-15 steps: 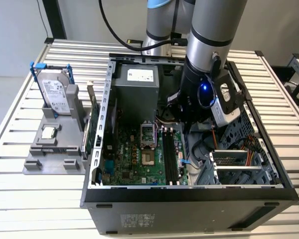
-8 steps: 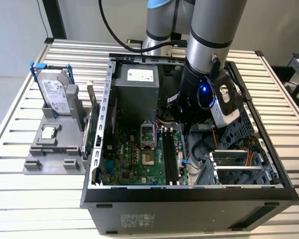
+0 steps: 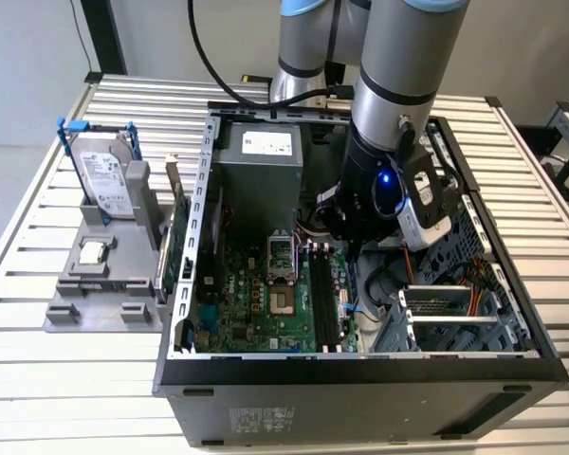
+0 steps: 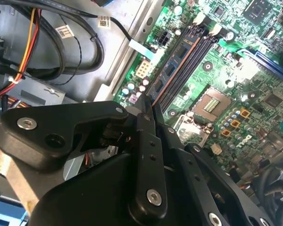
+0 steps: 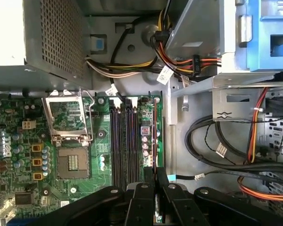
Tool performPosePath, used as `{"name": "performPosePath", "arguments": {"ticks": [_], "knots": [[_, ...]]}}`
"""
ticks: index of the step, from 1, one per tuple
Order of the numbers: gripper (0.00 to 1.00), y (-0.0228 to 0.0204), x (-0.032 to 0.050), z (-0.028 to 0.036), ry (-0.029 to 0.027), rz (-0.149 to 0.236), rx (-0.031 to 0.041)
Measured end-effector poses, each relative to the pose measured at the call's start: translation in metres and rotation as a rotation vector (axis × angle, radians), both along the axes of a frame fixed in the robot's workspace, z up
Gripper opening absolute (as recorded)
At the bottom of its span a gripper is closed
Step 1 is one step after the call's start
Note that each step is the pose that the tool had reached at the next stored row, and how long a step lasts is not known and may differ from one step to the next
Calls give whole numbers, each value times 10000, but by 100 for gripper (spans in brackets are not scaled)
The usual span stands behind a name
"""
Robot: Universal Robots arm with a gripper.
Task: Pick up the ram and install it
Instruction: 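Insert the ram into the slot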
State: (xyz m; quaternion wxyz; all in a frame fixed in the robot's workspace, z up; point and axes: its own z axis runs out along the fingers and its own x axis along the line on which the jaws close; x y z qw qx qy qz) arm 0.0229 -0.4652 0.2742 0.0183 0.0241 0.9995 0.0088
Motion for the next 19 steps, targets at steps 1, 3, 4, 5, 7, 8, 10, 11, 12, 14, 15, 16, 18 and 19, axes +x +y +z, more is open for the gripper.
{"name": "performPosePath", "arguments": {"ticks": [1,3,4,5,7,8,10,11,12,14,15,16,18,19], "knots": [[0,0,0,0,12,1,-2],[0,-1,0,0,18,0,-3],[0,0,0,-12,15,0,2],[0,0,0,-29,14,0,3],[0,0,0,-50,14,54,0],[0,0,0,-64,12,103,1],[0,1,-9,-97,5,225,1],[0,2,-18,-102,6,280,-6],[0,5,-31,-108,6,314,-28],[0,6,-63,-129,6,348,-57],[0,6,-78,-142,7,369,-60],[0,6,-87,-161,6,387,-60],[0,5,-92,-198,6,414,-59],[0,3,-92,-216,6,419,-61]]}}
